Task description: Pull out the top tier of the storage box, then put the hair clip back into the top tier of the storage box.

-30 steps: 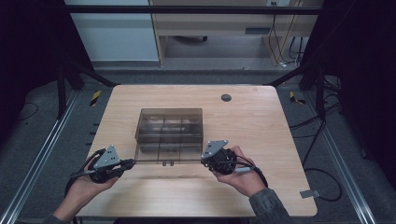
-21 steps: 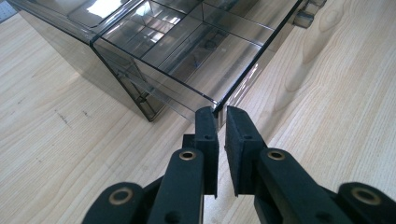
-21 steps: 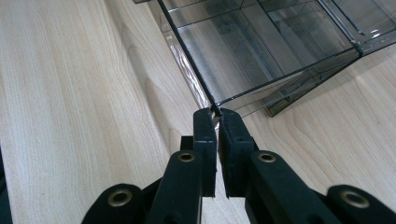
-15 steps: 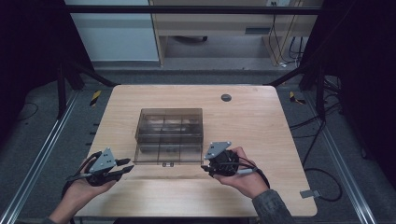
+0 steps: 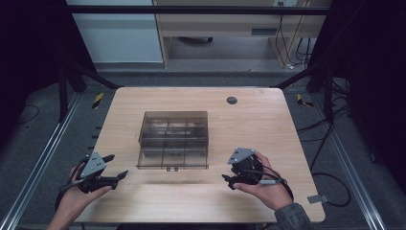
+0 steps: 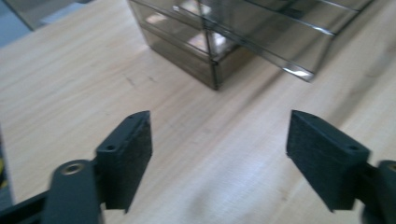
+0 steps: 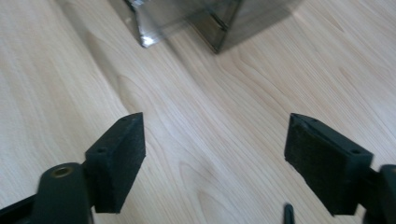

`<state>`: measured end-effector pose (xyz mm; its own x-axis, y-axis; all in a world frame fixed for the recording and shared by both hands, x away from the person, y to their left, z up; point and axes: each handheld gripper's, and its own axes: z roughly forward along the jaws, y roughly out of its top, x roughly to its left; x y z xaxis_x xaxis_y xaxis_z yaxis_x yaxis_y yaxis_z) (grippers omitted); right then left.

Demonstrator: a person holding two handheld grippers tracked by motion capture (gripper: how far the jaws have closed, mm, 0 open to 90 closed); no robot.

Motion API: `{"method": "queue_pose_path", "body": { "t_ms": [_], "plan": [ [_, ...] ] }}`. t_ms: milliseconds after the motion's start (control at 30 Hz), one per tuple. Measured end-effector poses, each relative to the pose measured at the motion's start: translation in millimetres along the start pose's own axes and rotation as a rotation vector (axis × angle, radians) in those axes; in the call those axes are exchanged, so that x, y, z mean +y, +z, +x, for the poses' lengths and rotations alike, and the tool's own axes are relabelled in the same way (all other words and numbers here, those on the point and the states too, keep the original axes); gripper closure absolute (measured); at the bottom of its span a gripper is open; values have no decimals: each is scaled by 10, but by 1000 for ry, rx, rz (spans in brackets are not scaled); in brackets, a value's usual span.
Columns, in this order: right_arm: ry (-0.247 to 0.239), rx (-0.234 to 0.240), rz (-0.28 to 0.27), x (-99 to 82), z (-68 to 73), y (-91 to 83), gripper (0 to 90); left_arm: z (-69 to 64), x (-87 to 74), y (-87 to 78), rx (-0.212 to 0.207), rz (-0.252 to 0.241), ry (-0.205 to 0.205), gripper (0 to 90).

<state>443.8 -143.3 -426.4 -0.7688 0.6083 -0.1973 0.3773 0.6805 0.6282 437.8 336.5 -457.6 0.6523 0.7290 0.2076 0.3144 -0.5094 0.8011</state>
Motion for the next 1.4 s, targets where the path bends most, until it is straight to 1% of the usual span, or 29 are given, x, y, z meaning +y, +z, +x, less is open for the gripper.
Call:
{"method": "queue_pose_path", "body": {
  "t_ms": [33, 67, 133, 167, 200, 233, 267, 367, 433, 467, 500, 533, 600, 633, 667, 700, 733, 833, 867, 900, 1000, 1033, 1067, 1133, 1200, 1233, 1300, 1333, 1400],
  "plan": [
    [0, 0, 0, 0, 0, 0, 183, 0, 0, 0, 0, 0, 0, 167],
    [17, -9, 5, -21, -26, -18, 169, 23, 1, 12, 12, -3, -11, 167],
    [33, -23, 1, -66, -78, -54, 156, 81, 4, 45, 15, -43, -78, 132],
    [45, -28, -2, -92, -107, -80, 153, 100, 6, 56, 21, -54, -97, 122],
    [52, -34, -7, -107, -126, -93, 153, 130, 9, 77, 39, -68, -122, 111],
    [65, -40, -11, -132, -152, -118, 156, 154, 9, 94, 53, -79, -132, 104],
    [74, -48, -10, -153, -171, -136, 169, 178, 7, 112, 64, -90, -144, 102],
    [95, -79, 14, -223, -218, -170, 230, 236, -6, 161, 87, -136, -209, 96],
    [117, -97, 34, -266, -251, -187, 278, 242, -8, 167, 97, -166, -233, 96],
    [144, -109, 53, -321, -302, -210, 318, 232, -12, 170, 98, -184, -240, 85],
    [144, -109, 53, -321, -302, -210, 318, 224, -15, 175, 98, -193, -242, 85],
    [156, -110, 62, -337, -319, -219, 333, 210, -17, 188, 103, -190, -240, 78],
    [179, -122, 70, -380, -369, -240, 370, 175, -13, 205, 118, -163, -206, 74],
    [190, -125, 73, -403, -393, -248, 388, 147, -24, 204, 127, -166, -198, 69],
    [213, -134, 91, -453, -440, -254, 431, 128, -37, 204, 132, -173, -197, 62],
    [213, -134, 91, -453, -440, -254, 431, 116, -47, 206, 133, -179, -195, 62],
    [219, -131, 114, -495, -473, -248, 455, 102, -67, 206, 134, -184, -194, 59],
    [230, -128, 129, -528, -499, -243, 489, 55, -131, 201, 153, -213, -220, 59],
    [241, -124, 138, -566, -534, -246, 528, 34, -157, 194, 167, -219, -220, 59],
    [241, -124, 138, -566, -534, -246, 528, 34, -157, 194, 167, -219, -220, 59],
    [252, -115, 147, -600, -572, -250, 571, 41, -180, 162, 195, -220, -223, 58],
    [258, -112, 154, -609, -580, -246, 587, 57, -188, 149, 204, -220, -237, 58],
    [262, -104, 176, -628, -600, -224, 611, 75, -201, 132, 212, -225, -266, 58],
    [257, -104, 181, -633, -606, -211, 622, 80, -222, 119, 222, -239, -288, 58],
    [262, -96, 202, -627, -612, -176, 654, 73, -240, 118, 236, -229, -276, 59],
    [262, -96, 202, -627, -612, -176, 654, 65, -248, 122, 238, -231, -272, 59],
    [262, -91, 216, -619, -615, -147, 655, 44, -270, 134, 232, -230, -273, 61],
    [266, -82, 235, -619, -626, -103, 656, 34, -275, 142, 228, -228, -270, 61],
    [272, -78, 243, -623, -640, -79, 656, 1, -271, 167, 227, -215, -254, 61]
  ]
}}
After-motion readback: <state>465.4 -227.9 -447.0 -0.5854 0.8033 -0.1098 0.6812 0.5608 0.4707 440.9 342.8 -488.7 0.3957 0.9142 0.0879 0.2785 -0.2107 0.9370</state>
